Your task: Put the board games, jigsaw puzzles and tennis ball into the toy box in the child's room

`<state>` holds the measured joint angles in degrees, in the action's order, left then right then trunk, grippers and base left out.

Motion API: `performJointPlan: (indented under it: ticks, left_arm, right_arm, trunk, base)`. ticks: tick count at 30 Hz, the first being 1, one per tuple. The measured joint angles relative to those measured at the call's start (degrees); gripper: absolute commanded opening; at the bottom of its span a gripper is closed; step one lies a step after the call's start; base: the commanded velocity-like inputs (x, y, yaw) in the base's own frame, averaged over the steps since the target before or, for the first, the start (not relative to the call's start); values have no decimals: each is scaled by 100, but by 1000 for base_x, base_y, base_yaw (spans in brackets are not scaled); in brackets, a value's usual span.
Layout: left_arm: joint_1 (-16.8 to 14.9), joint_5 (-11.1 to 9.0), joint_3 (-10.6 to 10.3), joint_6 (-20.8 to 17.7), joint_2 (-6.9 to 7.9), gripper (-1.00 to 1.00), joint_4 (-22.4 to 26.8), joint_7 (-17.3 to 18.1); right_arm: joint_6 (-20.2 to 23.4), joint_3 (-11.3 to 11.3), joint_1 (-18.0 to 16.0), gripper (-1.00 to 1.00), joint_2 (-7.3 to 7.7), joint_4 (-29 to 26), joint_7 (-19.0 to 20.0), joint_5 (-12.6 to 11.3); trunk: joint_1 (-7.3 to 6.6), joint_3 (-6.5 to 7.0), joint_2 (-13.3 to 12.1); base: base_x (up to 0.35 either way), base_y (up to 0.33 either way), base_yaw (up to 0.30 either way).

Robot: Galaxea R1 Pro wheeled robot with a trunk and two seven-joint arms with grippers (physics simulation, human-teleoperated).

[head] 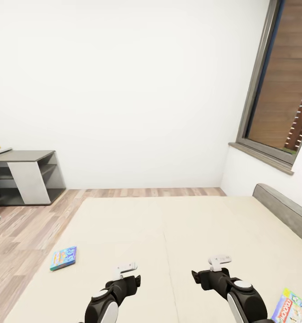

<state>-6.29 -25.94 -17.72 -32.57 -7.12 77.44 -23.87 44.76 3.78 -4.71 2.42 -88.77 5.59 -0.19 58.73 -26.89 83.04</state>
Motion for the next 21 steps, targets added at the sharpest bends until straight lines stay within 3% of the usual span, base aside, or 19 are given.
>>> performJointPlan:
  ticks: [21]
  left_arm:
    - [0,-1,2,-1,0,100,1,0]
  right_arm:
    - [-3,-2,0,100,0,-2,-1,1]
  trunk:
    - [0,0,0]
  base:
    - [0,-59,73]
